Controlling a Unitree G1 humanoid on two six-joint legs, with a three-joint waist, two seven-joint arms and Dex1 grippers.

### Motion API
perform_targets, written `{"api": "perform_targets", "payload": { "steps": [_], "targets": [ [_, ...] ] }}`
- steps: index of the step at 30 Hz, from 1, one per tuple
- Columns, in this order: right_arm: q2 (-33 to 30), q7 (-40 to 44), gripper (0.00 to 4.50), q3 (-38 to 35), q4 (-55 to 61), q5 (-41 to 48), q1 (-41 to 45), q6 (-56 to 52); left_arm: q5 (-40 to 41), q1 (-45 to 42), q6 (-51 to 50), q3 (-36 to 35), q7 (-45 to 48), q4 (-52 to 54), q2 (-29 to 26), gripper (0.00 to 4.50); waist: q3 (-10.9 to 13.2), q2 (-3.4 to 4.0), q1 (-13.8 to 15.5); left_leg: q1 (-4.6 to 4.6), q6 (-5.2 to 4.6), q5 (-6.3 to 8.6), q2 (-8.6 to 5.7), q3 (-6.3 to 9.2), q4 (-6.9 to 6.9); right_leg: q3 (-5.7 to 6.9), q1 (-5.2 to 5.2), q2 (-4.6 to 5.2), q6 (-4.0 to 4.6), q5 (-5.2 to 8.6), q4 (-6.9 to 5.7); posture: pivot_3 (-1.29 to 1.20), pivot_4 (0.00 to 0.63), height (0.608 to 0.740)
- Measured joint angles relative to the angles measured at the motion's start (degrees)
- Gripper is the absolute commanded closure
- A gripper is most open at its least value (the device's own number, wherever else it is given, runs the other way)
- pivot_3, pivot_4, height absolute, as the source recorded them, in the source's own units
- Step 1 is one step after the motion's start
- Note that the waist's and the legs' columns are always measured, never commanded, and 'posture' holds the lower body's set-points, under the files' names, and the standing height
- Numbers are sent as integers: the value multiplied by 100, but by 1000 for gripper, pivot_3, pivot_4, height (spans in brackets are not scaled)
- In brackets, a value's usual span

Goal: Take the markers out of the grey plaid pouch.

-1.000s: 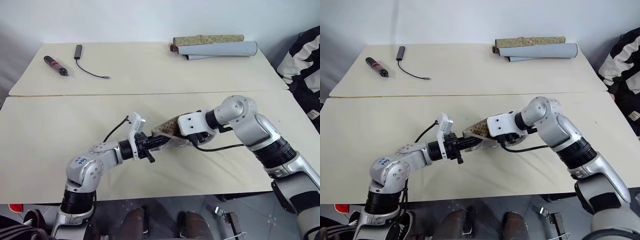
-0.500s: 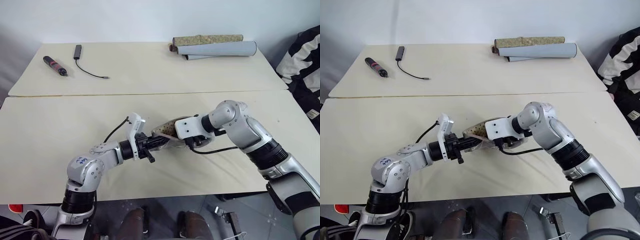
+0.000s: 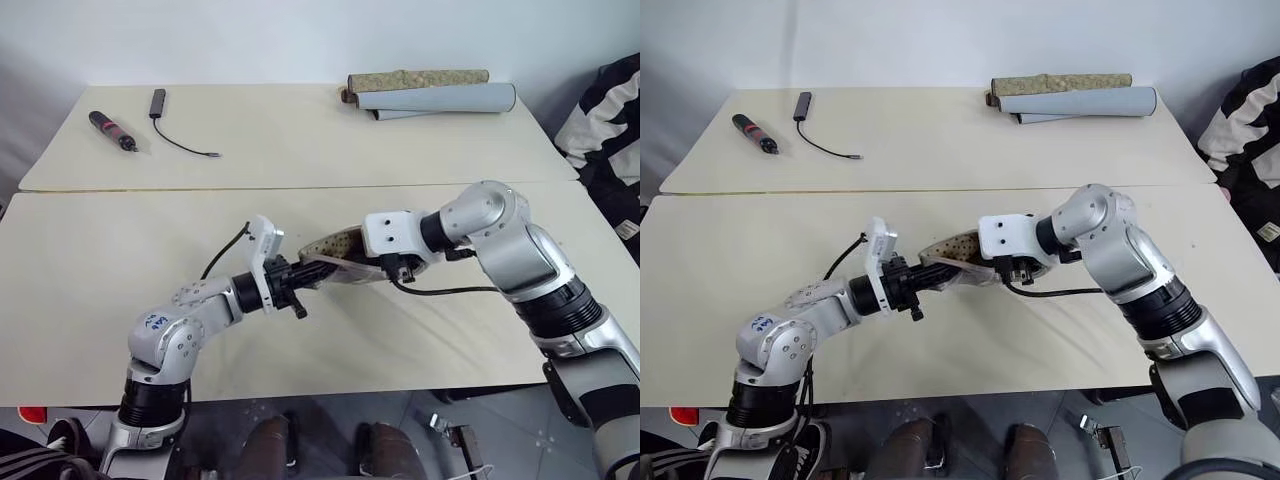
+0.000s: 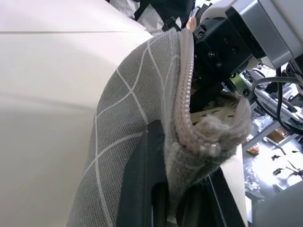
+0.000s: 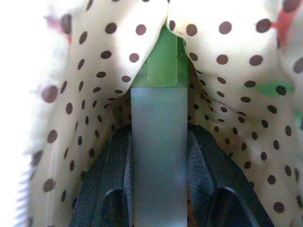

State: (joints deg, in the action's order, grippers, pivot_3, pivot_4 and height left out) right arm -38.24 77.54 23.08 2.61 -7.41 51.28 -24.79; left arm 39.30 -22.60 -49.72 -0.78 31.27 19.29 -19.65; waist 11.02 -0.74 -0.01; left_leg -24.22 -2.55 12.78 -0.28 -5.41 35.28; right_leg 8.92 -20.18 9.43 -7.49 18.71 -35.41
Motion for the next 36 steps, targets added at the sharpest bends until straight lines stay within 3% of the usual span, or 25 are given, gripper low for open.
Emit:
{"api": "perform_targets", "payload": {
  "steps": [5, 8, 15, 18, 32, 36],
  "targets": [
    [-51, -132, 3401, -143, -45, 213, -17, -227, -86, -59, 160, 87, 20, -7, -113, 4500, 0, 0, 3, 0, 0, 0, 0, 0, 0, 0, 0, 0, 0, 0, 0, 0, 150, 740],
    [-311, -251, 3401, -137, -217, 133, -17, 137, -79, 77, -88, 140, 81, 0, -392, 4500, 0, 0, -3, 0, 0, 0, 0, -2, -2, -1, -2, 0, 0, 0, 0, 0, 150, 740],
    [-377, -345, 3401, -89, -323, -28, -14, 464, -258, -86, -192, 257, -12, -15, -367, 4500, 0, 0, 5, 0, 0, 0, 0, -2, -2, -2, -2, 0, 0, 0, 1, 0, 150, 740],
    [-272, -233, 3401, -211, -166, 364, -79, 261, -404, -194, 5, 151, -257, -246, -142, 4500, 0, 0, 10, 0, -1, 0, 1, 0, -2, 1, 0, 0, 0, 0, 2, 0, 150, 740],
    [-125, -463, 3401, -1645, 104, 2105, 332, -864, -591, -184, 230, 64, -293, -425, -213, 4500, 0, 0, 14, -2, -2, 1, 0, 1, -2, 1, 0, 2, 0, 0, 3, 0, 150, 740],
    [-677, -628, 3401, -1697, -284, 1887, 378, -621, -578, -133, 250, -111, -216, -431, -380, 4500, 0, 0, 33, -2, -2, 3, -2, -1, -2, 2, -1, 2, 0, 0, 9, 0, 150, 740]
  ]
}}
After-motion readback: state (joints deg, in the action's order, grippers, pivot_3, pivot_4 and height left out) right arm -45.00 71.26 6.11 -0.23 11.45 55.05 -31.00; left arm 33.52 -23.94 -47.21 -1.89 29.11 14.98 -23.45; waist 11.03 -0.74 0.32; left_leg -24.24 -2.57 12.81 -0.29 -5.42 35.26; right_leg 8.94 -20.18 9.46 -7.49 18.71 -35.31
